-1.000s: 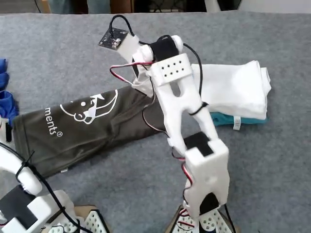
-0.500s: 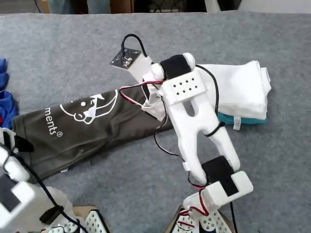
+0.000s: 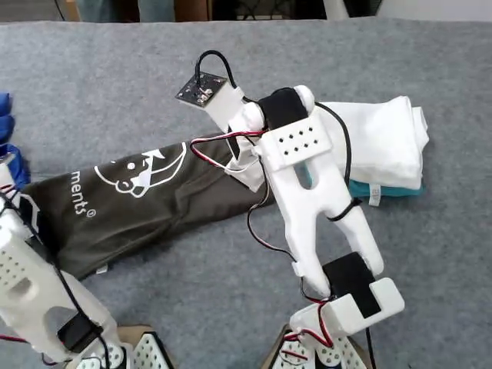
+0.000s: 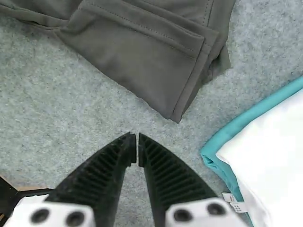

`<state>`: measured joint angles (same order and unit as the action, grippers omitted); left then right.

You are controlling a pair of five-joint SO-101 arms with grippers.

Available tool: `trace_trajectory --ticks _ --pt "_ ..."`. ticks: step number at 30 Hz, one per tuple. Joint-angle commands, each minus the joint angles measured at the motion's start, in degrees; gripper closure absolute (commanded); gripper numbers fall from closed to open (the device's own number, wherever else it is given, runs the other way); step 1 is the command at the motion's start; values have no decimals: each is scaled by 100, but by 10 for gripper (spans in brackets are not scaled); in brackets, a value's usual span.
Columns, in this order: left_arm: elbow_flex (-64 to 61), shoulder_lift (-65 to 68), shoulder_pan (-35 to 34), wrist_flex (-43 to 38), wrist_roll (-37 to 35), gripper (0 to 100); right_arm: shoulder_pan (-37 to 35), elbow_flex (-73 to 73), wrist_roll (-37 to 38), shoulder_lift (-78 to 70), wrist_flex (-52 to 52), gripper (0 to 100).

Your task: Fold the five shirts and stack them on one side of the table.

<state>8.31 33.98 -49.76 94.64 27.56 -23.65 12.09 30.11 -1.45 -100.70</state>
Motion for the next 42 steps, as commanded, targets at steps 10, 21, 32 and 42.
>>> trace_trajectory --ticks 10,21,32,42 --pt "1437 378 321 615 -369 971 -35 22 -246 286 -18 977" --pt "813 -1618 2202 615 -1521 971 352 971 -202 286 -18 977" --pt "804 -1881 4119 615 -2637 971 1785 3292 9 233 -9 975" --pt "1358 -1837 5859 589 -3288 971 2910 3064 475 233 -9 974"
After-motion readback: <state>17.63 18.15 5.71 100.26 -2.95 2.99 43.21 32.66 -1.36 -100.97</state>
